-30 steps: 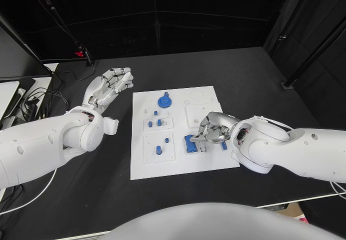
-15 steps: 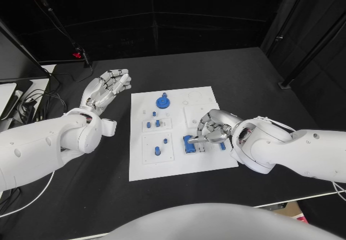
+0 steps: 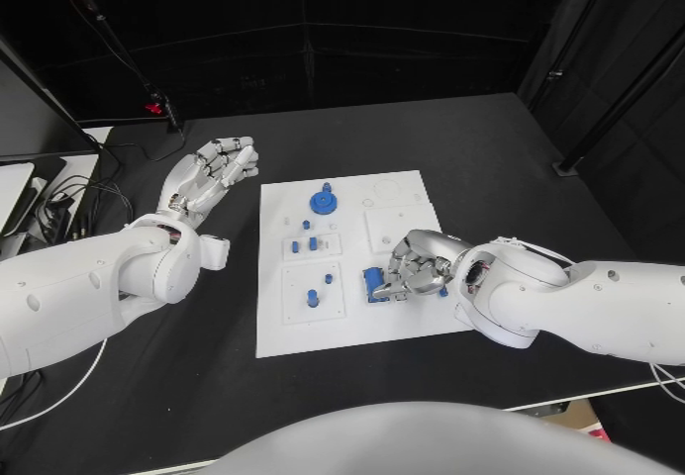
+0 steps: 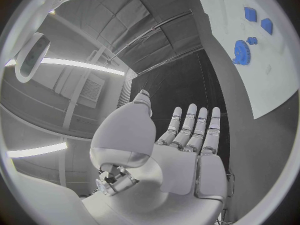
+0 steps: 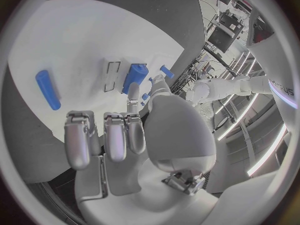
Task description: Assemble the parts on the task board
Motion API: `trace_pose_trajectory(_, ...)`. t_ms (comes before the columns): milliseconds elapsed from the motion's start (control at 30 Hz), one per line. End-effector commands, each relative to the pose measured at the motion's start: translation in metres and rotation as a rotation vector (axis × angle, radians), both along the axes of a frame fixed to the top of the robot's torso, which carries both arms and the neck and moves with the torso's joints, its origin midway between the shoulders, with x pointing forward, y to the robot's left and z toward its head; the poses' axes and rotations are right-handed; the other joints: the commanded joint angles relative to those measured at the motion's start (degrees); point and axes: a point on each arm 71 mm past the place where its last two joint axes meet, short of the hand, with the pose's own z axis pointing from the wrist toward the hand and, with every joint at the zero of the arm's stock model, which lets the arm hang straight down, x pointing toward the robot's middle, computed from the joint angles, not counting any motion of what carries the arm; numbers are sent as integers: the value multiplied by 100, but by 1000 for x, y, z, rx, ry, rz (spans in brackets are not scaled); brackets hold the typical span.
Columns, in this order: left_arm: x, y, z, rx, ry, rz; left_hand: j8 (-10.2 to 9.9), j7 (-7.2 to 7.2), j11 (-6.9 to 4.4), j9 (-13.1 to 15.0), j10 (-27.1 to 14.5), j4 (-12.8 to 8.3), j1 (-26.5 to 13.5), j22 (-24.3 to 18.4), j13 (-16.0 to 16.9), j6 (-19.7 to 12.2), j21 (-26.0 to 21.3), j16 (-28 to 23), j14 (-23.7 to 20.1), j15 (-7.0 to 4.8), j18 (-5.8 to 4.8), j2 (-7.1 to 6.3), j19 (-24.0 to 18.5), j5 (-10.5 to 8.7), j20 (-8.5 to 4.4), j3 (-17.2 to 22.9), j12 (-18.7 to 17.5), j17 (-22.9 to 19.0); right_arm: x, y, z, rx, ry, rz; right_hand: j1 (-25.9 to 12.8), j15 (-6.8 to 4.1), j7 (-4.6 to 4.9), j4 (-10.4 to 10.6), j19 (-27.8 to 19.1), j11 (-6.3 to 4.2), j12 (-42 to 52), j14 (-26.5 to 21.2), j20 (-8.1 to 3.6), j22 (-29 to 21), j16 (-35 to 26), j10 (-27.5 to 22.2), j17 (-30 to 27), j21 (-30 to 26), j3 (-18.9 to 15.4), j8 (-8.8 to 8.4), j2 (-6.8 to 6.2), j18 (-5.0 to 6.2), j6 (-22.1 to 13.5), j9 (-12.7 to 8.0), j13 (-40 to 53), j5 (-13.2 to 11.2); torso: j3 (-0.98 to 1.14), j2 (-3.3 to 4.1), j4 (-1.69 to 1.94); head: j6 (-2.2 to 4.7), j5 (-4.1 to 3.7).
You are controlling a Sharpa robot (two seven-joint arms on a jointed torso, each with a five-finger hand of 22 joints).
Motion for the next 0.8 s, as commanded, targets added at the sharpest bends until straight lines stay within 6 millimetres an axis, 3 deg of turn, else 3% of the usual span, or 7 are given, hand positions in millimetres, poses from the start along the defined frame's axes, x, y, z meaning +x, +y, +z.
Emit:
trace_pose_trajectory(33, -1, -1, 3, -16, -31, -15, 34, 930, 2, -8, -39, -1, 2, -7, -6, -47, 15, 34, -45, -3, -34, 60, 0, 32, 2, -30, 35, -9, 1, 1, 0, -47, -12, 7, 76, -31, -16, 3, 595, -38, 14, 606, -38, 1509, 14, 596, 1507, 19, 49, 31, 31, -42, 26, 15, 1508, -31, 3, 4, 4, 2, -1)
trace_pose_trajectory(467, -1, -1, 3, -16, -30, -15, 34, 930, 2, -8, -39, -1, 2, -7, -6, -47, 15, 34, -45, -3, -34, 60, 0, 32, 2, -30, 35, -9, 4, 7, -3, -96, -12, 15, 223, -38, -18, -4, 595, -40, 14, 606, -47, 1509, 14, 596, 1507, 19, 120, 36, 89, -42, 13, 38, 1508, -29, -1, 0, 9, -15, 13)
trace_pose_trajectory(800, -1, -1, 3, -16, -30, -14, 37, 930, 2, -10, -41, -1, 5, -10, -7, -49, 15, 37, -46, -2, -34, 64, -2, 33, 2, -34, 38, -13, 4, 8, -5, -134, -2, 19, 556, -49, -29, -31, 595, -49, 14, 606, -58, 1509, 14, 596, 1507, 19, 311, 35, 224, -42, -22, 76, 1508, -30, -2, -2, 1, -29, 15)
